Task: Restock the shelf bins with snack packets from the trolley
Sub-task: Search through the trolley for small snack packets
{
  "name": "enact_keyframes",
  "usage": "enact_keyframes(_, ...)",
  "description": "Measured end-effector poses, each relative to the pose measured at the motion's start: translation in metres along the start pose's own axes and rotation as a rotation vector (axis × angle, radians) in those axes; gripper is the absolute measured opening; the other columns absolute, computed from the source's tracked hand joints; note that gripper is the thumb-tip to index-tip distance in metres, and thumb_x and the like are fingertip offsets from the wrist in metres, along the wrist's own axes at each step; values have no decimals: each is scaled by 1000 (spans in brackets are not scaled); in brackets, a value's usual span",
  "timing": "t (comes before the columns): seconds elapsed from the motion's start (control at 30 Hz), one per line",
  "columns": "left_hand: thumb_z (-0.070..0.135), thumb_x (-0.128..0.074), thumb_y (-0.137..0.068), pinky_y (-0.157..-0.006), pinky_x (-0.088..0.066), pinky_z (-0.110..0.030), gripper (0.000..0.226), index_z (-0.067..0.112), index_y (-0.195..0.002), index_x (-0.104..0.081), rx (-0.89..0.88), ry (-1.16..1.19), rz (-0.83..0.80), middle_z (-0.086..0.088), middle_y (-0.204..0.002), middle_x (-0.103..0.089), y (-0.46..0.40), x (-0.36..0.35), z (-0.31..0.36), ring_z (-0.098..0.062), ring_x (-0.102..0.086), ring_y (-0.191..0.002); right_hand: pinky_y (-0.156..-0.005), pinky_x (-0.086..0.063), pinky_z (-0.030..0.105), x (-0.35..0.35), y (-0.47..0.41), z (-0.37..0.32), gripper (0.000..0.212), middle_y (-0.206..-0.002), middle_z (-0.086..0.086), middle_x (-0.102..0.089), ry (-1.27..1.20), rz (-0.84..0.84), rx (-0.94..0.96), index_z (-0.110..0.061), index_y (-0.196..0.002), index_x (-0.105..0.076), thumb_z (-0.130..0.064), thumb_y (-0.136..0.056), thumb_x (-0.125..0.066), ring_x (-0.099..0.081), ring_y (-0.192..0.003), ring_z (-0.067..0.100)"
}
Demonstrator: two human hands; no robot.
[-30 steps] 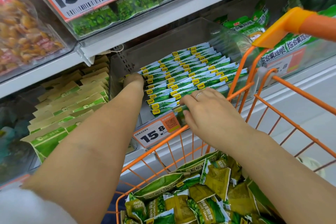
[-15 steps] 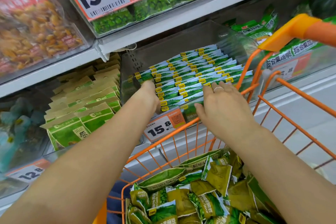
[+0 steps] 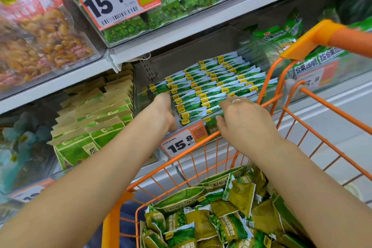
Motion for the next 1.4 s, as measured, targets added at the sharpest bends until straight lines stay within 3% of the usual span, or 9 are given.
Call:
enact_keyframes(0.2,53,-28,-100,-112,-27,-56,72,11,-154,-6,48,109,-155,-14,-160,-9,7,-6,5,-37,-20,-144,-94,-41,33,0,0,-2,29,-118,7,-60,10,23,-2,-11,-121,-54,-25,-99,-41,-51,-115,25)
enact_keyframes(0.37,49,-29,-102,-83,-48,-48,56,-1,-106,-55,48,79,-180,-16,-135,-51,14,-5,1,-36,-59,-96,-98,-38,33,-1,0,-1,34,-126,8,-58,23,17,-9,-12,-128,-51,-29,-101,-38,-47,-124,24)
enact_keyframes(0.5,53,-25,-101,-107,-31,-50,70,6,-152,-14,69,-36,-238,-20,-157,-15,23,1,-1,-37,-24,-142,-100,-38,31,0,1,-2,40,-140,7,-50,42,18,-3,-14,-136,-47,-32,-101,-36,-41,-132,21)
enact_keyframes(0.63,53,-21,-102,-83,-44,-46,57,11,-123,-54,40,-82,-377,-17,-139,-47,35,-2,-3,-32,-56,-107,-103,-37,32,0,3,-3,41,-146,9,-45,31,39,-8,-12,-136,-48,-31,-101,-39,-37,-138,21)
enact_keyframes(0.83,53,-30,-101,-108,-26,-53,71,12,-154,-5,3,-171,-229,-19,-159,-5,22,11,-8,-38,-14,-145,-61,-32,29,-5,0,-2,25,-98,7,-67,94,128,-3,-15,-111,-65,-30,-97,-51,-62,-93,27)
enact_keyframes(1.03,55,-33,-99,-114,-18,-55,69,20,-154,-10,-122,-285,-45,-19,-158,-14,1,27,-1,-45,-15,-143,-46,-19,18,-12,2,-4,18,-66,6,-66,66,235,50,-12,-86,-73,-28,-81,-73,-63,-57,27)
enact_keyframes(1.2,49,-31,-102,-114,-21,-47,61,20,-153,-16,-268,-357,-33,-9,-158,-23,1,26,5,-35,-24,-143,-66,-52,32,-14,5,-1,31,-117,6,-68,-26,177,45,-16,-119,-67,-32,-93,-58,-64,-108,25)
enact_keyframes(1.3,51,-27,-102,-115,-21,-45,61,19,-153,-17,-322,-443,-56,-8,-158,-22,4,24,8,-32,-24,-143,-106,-36,33,-18,6,-3,49,-149,2,-41,-66,83,48,-19,-142,-46,-42,-100,-40,-32,-141,17)
enact_keyframes(1.4,52,-27,-102,-114,-22,-44,63,17,-154,-17,-324,-437,-57,-8,-159,-21,-1,23,11,-31,-25,-143,-114,-23,32,-22,7,-4,58,-151,8,-39,-68,83,87,-14,-144,-43,-47,-99,-29,-28,-143,20)
Point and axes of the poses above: each hand's wrist, its own y-axis away from the middle knuckle, its own x-axis out of the back of the hand, z = x × y, the point moved 3 cm from there along -y, towards the middle knuckle
